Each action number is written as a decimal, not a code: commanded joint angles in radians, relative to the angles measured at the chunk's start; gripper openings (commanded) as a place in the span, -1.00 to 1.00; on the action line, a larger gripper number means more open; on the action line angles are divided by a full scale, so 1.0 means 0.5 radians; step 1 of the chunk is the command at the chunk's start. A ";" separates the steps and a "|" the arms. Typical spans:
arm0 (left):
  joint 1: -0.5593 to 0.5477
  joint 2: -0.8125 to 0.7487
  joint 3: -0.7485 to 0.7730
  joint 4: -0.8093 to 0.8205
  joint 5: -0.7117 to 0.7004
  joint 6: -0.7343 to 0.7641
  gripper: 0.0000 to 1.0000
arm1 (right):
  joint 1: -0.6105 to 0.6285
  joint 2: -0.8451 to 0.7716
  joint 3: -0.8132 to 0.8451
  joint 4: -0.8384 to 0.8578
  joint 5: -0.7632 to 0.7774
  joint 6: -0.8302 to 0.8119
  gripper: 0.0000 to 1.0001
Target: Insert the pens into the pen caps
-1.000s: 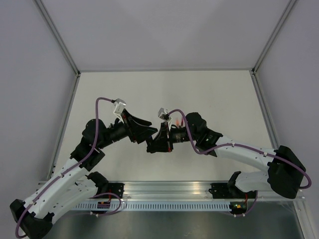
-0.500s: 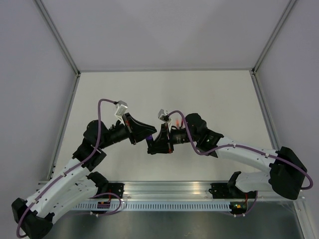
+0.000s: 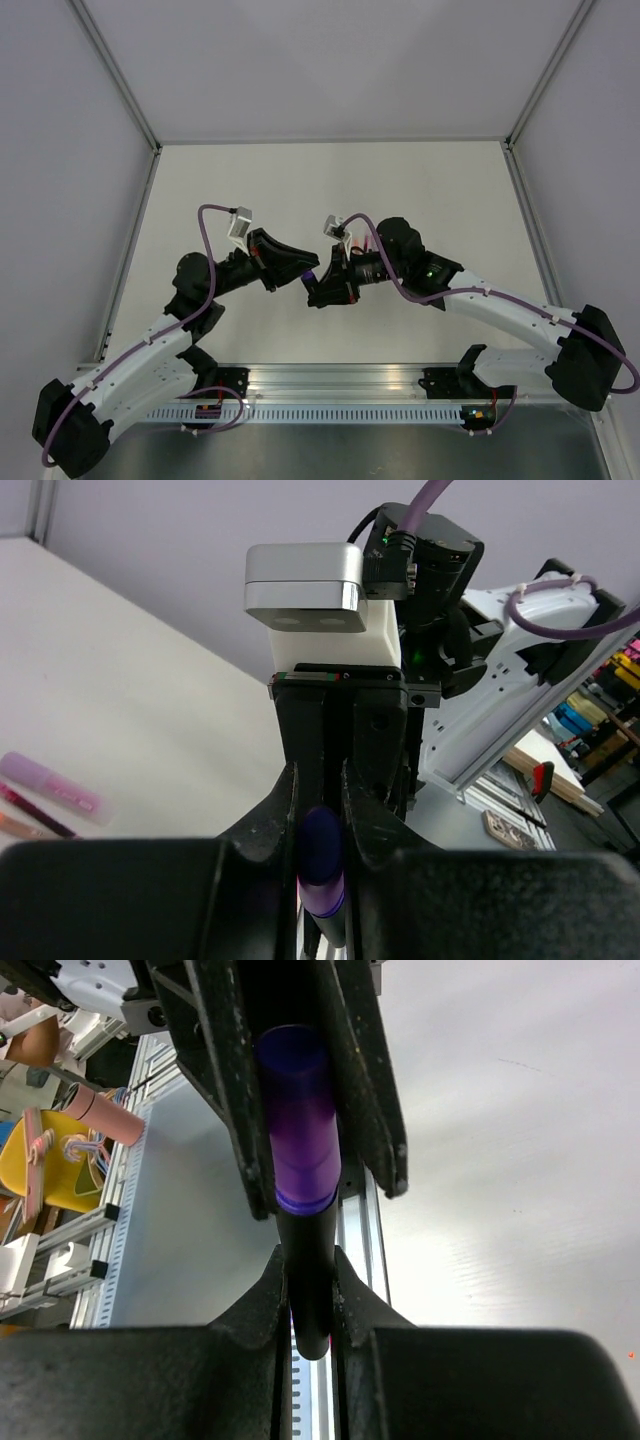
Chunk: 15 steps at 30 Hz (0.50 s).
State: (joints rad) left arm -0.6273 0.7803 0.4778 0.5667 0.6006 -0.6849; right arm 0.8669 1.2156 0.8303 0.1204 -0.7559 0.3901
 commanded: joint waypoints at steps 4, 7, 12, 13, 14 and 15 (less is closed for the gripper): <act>-0.052 0.117 -0.225 0.409 0.587 -0.345 -0.95 | -0.166 -0.115 0.410 0.413 0.116 0.082 -1.00; -0.052 0.151 -0.262 0.526 0.627 -0.403 -0.95 | -0.175 -0.066 0.465 0.468 0.113 0.110 -1.00; -0.055 0.136 -0.308 0.554 0.603 -0.425 -0.95 | -0.209 0.054 0.570 0.545 0.104 0.159 -1.00; -0.058 0.136 -0.314 0.554 0.591 -0.443 -0.95 | -0.212 0.072 0.579 0.581 0.104 0.165 -1.00; -0.061 0.142 -0.333 0.554 0.566 -0.452 -0.95 | -0.212 0.087 0.585 0.600 0.104 0.171 -1.00; -0.065 0.139 -0.342 0.554 0.554 -0.459 -0.95 | -0.215 0.109 0.600 0.612 0.116 0.159 -1.00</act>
State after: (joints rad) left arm -0.6022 0.8284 0.3885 0.9695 0.5800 -0.8635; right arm 0.8246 1.2572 0.9661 0.0444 -0.8932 0.4145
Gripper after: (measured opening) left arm 0.188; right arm 0.158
